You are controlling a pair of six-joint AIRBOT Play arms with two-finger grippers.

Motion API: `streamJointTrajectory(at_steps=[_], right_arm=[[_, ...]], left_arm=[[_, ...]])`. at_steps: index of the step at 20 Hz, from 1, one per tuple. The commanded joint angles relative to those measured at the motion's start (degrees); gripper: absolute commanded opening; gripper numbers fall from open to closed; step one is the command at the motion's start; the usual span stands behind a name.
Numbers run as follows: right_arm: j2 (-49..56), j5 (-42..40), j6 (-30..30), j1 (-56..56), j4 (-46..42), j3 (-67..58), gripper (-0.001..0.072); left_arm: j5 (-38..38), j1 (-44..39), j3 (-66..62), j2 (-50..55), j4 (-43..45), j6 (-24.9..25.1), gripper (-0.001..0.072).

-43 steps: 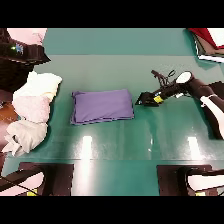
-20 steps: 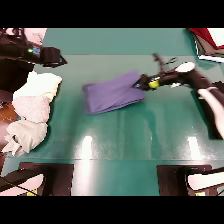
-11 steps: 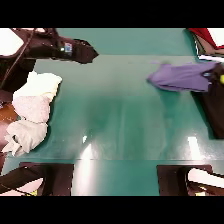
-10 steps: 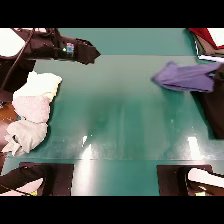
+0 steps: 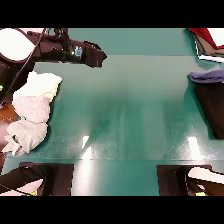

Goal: Fold the shirts.

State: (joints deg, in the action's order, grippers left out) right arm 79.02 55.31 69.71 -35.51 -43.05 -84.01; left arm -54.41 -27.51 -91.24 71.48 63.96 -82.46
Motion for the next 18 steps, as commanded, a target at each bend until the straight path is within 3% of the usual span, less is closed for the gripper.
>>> streamJointTrajectory(at_steps=[1,10,15,18], right_arm=[[-1.2,0.6,-0.2,-1.6,-0.1,-5.2,0.0015],[-5.7,14.2,0.3,-7.6,-2.4,-5.4,0.0016],[-5.7,23.3,4.9,-7.6,-19.5,-5.4,0.0018],[-5.7,28.9,13.5,-7.6,-30.9,-5.4,0.0021]], left_arm=[[-2.4,-0.1,0.0,1.2,0.1,-0.1,0.0027],[-3.1,-0.1,0.0,2.3,0.2,0.0,0.0027],[-3.1,-0.1,0.0,2.3,0.2,0.4,0.0027],[-3.1,-0.1,0.0,2.3,0.2,0.4,0.0026]])
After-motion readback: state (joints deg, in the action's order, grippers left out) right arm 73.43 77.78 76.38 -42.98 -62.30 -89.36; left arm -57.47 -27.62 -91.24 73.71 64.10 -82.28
